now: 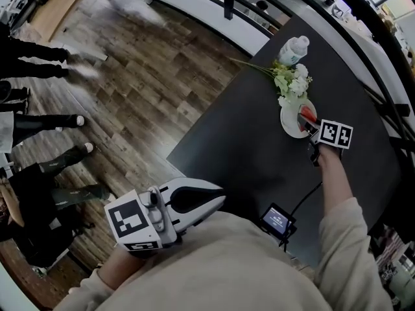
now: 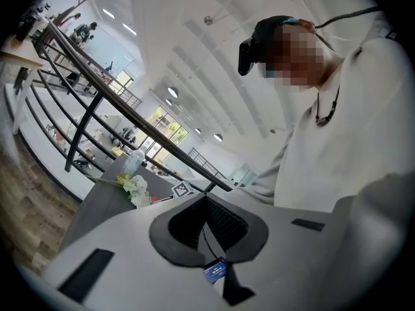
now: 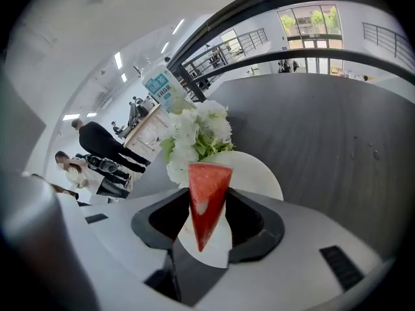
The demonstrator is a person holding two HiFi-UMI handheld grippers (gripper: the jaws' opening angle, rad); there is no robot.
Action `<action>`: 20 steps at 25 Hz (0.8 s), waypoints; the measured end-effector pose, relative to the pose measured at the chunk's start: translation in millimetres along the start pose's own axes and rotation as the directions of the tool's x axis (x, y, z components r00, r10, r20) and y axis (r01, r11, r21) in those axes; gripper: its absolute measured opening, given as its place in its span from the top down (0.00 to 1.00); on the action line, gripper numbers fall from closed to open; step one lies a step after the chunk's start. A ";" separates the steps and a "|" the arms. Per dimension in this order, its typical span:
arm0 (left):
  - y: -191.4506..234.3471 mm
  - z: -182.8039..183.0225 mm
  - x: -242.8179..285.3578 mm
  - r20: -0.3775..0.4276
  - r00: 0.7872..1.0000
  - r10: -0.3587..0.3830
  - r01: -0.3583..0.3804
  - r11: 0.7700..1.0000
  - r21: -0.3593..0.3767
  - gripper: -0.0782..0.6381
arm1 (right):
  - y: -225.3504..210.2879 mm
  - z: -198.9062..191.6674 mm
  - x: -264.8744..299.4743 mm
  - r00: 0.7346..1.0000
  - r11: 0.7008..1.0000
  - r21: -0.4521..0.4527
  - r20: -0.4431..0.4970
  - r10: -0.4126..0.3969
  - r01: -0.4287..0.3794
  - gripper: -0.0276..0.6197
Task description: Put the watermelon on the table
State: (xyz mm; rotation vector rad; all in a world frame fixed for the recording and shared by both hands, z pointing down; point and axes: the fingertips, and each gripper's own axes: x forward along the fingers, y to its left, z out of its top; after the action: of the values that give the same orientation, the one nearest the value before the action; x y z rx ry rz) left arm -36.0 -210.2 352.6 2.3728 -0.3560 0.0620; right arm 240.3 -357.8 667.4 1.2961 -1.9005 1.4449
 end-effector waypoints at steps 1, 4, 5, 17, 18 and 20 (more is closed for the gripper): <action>-0.6 -0.5 0.0 0.002 1.000 0.001 -0.001 1.000 0.000 0.89 | -1.9 -1.0 0.5 1.000 1.000 -0.002 -0.004 -0.007 0.007 0.67; -2.7 -2.0 -0.1 0.008 1.000 0.003 -0.003 1.000 0.001 0.89 | -7.2 -4.7 2.4 0.999 0.999 -0.019 -0.022 -0.028 0.028 0.67; -3.4 -2.7 -0.6 0.009 1.000 0.005 -0.005 1.000 0.001 0.89 | -8.1 -6.3 3.1 0.999 0.999 -0.030 -0.028 -0.035 0.034 0.67; -8.2 -8.3 2.2 0.010 1.000 0.002 -0.002 1.000 0.002 0.89 | -0.1 -13.8 10.8 0.991 0.976 -0.199 -0.088 -0.103 0.084 0.66; -8.3 -9.5 2.4 0.009 1.000 0.002 -0.002 1.000 0.003 0.89 | -0.8 -14.2 10.6 0.990 0.975 -0.205 -0.087 -0.108 0.088 0.66; -9.4 -11.6 2.7 0.008 1.000 0.000 0.000 1.000 0.004 0.89 | -2.8 -14.1 8.5 0.990 0.973 -0.207 -0.076 -0.118 0.100 0.66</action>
State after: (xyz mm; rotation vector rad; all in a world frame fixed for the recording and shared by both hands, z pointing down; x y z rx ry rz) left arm -30.2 -196.4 355.4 2.3776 -0.3605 0.0534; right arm 235.9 -348.6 680.7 1.2019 -1.8354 1.1992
